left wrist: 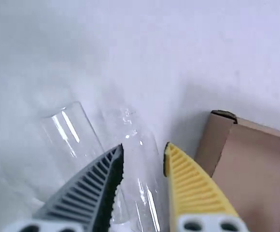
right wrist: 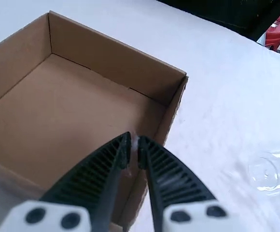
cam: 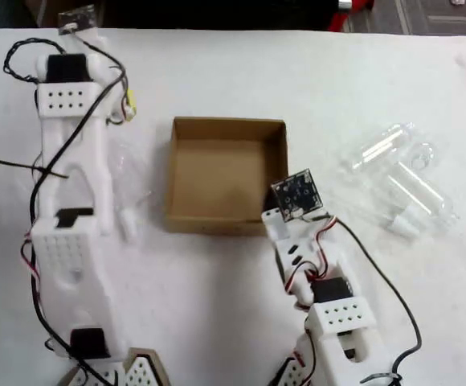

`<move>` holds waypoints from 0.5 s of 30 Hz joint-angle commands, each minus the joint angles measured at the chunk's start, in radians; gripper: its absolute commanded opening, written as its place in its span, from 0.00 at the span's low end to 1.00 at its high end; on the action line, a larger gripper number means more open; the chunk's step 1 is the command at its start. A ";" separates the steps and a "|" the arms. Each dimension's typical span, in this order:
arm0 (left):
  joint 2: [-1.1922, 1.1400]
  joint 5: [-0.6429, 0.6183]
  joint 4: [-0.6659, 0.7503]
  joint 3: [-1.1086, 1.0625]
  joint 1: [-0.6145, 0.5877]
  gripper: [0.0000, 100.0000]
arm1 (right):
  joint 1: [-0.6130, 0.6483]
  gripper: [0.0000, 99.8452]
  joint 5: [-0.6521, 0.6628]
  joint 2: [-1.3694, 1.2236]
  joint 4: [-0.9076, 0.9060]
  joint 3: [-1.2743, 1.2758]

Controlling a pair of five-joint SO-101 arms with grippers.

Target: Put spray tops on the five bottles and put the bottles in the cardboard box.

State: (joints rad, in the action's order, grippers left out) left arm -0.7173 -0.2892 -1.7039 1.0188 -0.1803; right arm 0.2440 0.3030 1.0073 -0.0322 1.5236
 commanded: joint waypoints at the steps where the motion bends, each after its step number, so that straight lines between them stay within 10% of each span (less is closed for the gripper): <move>1: -0.137 -0.014 -0.012 0.184 -0.025 0.14 | 0.015 0.02 0.014 0.001 0.022 -0.006; 15: -0.400 -0.186 -0.011 0.344 -0.081 0.15 | 0.015 0.02 0.014 -0.001 0.025 -0.003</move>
State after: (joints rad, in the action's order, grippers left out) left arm -1.1178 -0.4519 -1.7085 1.3119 -0.2509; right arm 0.2532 0.3061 1.0073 -0.0322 1.5236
